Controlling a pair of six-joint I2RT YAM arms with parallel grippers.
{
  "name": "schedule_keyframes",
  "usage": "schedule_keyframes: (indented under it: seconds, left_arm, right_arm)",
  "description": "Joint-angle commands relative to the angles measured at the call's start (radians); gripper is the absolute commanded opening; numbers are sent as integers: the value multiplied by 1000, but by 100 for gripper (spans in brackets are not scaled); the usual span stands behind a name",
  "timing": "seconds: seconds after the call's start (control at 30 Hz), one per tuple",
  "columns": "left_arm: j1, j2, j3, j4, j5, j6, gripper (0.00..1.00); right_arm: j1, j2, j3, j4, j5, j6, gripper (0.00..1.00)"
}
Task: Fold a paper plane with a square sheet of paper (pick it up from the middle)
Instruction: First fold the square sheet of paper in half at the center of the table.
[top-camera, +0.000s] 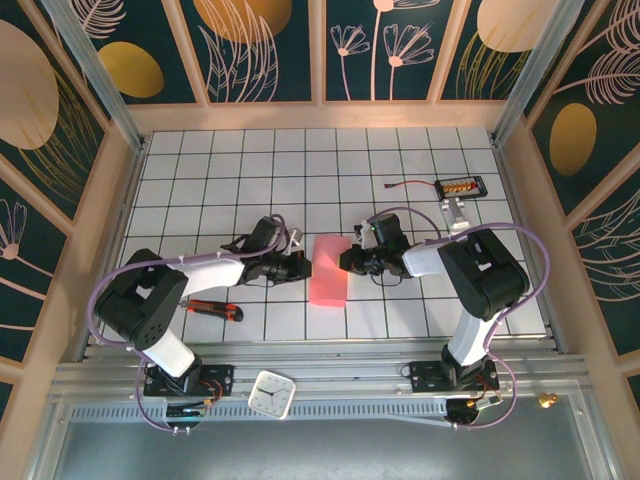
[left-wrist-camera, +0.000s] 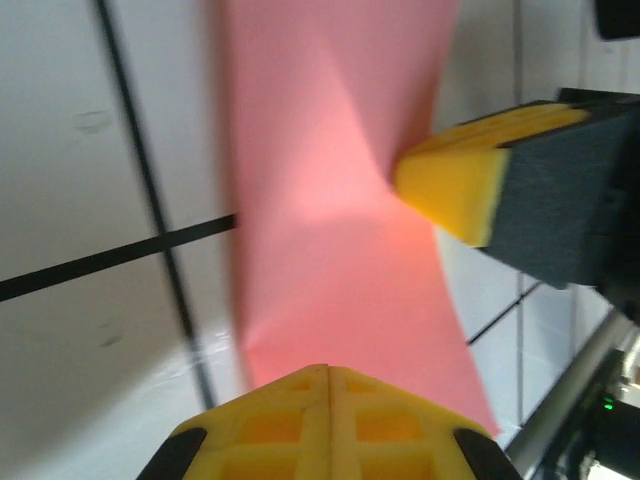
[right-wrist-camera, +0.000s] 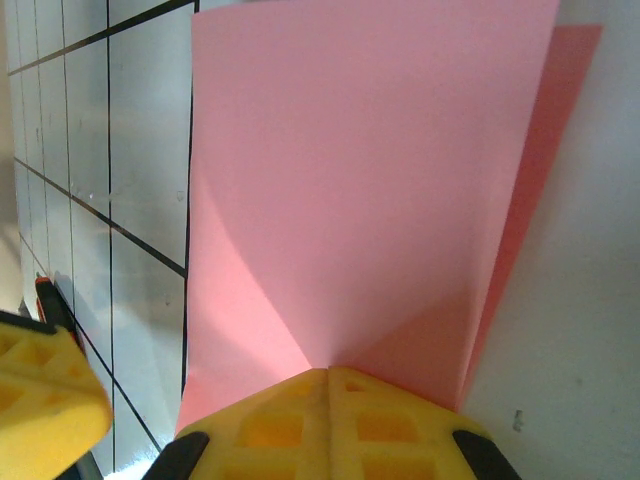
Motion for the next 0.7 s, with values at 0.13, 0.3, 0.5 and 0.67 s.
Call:
schedule_keyframes:
  seconds: [0.13, 0.3, 0.5, 0.67]
  left_arm:
    - [-17, 81, -19, 102, 59, -77, 4]
    - [-16, 127, -25, 49, 2, -51, 0]
    - [-16, 159, -55, 0, -23, -38, 0]
    - [-16, 173, -47, -64, -50, -10, 0]
  right_arm:
    - [-18, 74, -63, -202, 167, -34, 0]
    - [-18, 71, -65, -204, 167, -34, 0]
    - [-18, 62, -61, -206, 164, -34, 0]
    - [-17, 47, -37, -211, 153, -33, 0]
